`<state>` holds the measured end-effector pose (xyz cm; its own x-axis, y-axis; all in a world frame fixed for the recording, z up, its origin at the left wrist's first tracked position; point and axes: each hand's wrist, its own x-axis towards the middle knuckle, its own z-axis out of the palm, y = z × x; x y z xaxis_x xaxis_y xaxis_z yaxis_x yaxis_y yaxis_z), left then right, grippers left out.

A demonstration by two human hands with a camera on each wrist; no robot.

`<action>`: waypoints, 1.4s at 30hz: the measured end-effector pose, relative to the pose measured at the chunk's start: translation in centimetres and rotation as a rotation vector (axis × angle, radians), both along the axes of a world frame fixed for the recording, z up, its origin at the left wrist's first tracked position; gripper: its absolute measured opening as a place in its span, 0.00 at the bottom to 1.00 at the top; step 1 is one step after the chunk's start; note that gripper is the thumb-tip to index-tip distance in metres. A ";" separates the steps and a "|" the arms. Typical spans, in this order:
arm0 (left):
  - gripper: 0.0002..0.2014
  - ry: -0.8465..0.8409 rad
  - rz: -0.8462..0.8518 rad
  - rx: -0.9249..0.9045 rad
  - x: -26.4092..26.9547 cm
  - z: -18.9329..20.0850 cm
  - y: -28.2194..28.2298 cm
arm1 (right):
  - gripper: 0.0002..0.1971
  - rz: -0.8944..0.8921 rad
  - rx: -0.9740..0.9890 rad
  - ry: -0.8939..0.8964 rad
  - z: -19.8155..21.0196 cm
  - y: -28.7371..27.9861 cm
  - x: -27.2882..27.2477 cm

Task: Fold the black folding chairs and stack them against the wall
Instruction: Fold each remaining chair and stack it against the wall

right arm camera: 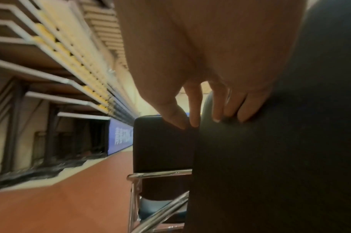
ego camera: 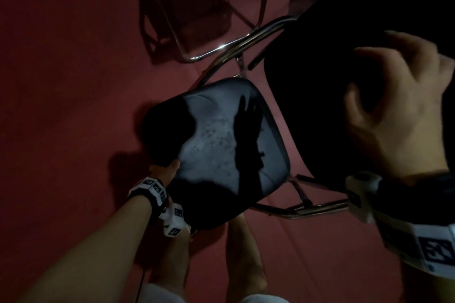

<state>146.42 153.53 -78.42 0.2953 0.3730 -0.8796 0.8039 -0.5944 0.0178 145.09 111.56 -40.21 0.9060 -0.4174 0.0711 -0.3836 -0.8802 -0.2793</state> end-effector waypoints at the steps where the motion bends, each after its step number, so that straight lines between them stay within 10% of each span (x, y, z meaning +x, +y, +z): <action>1: 0.69 0.008 0.009 0.003 -0.4 -2.5 0.9 | 0.20 -0.004 -0.039 -0.005 0.5 0.0 0.1; 6: 0.46 0.003 -0.040 -0.049 0.9 3.5 -1.7 | 0.23 -0.146 -0.151 -0.038 2.6 0.6 0.0; 19: 0.32 0.020 -0.085 -0.069 1.7 6.0 -3.3 | 0.52 -0.480 -0.327 0.114 3.5 -0.6 1.0; 24: 0.49 0.039 -0.062 -0.054 1.2 5.3 -2.5 | 0.49 -0.538 -0.419 0.122 2.3 -0.2 2.2; 42: 0.37 0.059 -0.123 -0.055 0.8 8.5 -4.3 | 0.50 -0.551 -0.427 0.143 2.4 0.7 1.9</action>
